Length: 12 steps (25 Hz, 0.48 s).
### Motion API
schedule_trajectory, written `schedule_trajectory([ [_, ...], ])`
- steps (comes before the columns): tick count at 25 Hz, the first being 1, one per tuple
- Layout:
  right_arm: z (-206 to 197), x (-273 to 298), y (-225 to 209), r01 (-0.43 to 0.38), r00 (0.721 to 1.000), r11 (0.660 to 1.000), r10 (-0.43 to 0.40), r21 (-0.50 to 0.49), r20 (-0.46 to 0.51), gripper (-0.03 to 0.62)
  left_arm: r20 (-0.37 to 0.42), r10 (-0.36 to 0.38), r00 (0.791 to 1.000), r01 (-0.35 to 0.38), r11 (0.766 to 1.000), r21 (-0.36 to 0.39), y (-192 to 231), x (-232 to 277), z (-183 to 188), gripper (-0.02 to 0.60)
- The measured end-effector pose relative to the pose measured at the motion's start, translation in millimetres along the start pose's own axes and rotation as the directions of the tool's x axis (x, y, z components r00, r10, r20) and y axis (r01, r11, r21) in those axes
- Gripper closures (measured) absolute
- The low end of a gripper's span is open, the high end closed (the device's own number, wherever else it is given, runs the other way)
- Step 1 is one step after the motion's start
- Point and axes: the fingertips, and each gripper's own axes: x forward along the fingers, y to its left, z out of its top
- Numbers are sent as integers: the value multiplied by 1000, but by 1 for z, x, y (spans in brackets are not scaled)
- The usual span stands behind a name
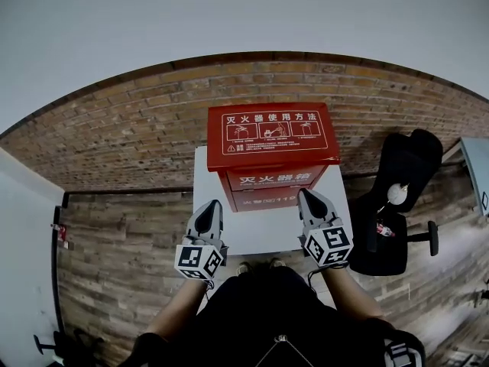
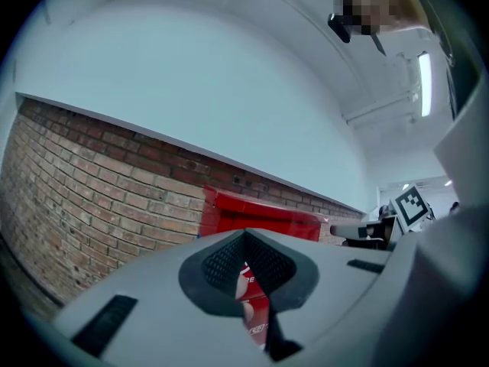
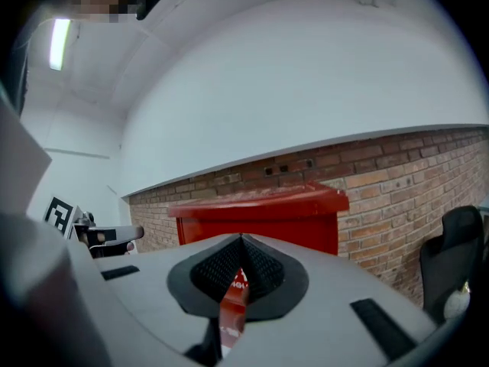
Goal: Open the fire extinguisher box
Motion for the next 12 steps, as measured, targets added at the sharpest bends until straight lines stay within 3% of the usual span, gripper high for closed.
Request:
schedule_trajectory([
  [6,72,-9,-41,30,986,995,-14,-99,164,576,41,40,998,-43,996,81,12,21,34,532],
  [10,86,-12,-69,45,977,993,-20,-113,213,574,59,18,998,-24,994,103,19,35,50,531],
  [12,85,-12,-81,30,978,995,-10,-90,209,554,51,-15,999,8,992,129,16,40,51,445],
])
